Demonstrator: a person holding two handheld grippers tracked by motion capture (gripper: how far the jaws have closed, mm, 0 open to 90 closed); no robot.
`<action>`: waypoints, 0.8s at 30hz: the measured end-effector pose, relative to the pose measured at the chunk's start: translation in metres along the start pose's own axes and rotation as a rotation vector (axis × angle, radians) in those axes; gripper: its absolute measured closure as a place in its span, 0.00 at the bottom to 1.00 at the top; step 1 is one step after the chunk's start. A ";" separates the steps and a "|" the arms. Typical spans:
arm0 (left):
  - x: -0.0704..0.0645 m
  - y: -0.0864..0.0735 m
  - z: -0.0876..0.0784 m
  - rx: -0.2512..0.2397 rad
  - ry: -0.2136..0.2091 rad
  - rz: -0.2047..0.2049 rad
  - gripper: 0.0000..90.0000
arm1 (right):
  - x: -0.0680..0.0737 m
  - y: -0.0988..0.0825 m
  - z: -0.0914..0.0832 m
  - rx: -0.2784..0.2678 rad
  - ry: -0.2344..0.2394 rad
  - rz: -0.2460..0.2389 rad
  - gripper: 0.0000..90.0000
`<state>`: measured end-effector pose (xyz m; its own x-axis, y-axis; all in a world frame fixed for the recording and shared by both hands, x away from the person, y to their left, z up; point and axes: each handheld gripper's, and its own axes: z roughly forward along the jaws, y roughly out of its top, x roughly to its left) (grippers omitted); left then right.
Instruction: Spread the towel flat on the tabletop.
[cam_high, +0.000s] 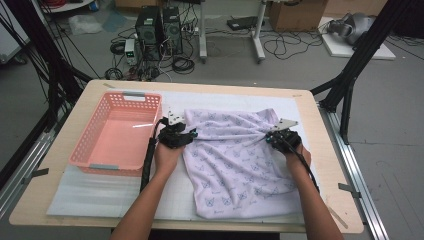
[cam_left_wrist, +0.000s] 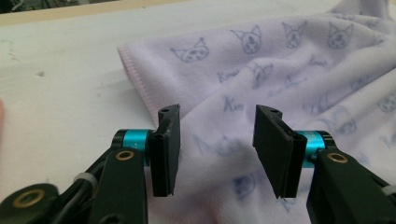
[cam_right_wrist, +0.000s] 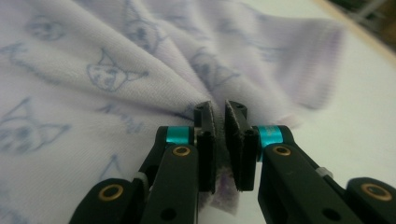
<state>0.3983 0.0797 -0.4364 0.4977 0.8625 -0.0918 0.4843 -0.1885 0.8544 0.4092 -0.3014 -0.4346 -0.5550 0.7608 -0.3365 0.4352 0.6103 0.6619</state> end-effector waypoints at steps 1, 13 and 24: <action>0.000 0.000 0.000 0.009 -0.007 0.001 0.57 | -0.004 0.001 0.002 0.012 -0.041 0.001 0.92; -0.013 -0.012 -0.019 0.041 -0.173 -0.005 0.53 | -0.016 -0.006 -0.026 -0.109 0.010 0.230 0.62; -0.043 -0.029 -0.014 0.145 -0.203 0.080 0.48 | -0.004 -0.038 -0.063 -0.190 0.136 0.246 0.54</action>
<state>0.3528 0.0547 -0.4503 0.6659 0.7328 -0.1398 0.5282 -0.3308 0.7820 0.3506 -0.3414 -0.4159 -0.5444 0.8361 -0.0674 0.4350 0.3502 0.8296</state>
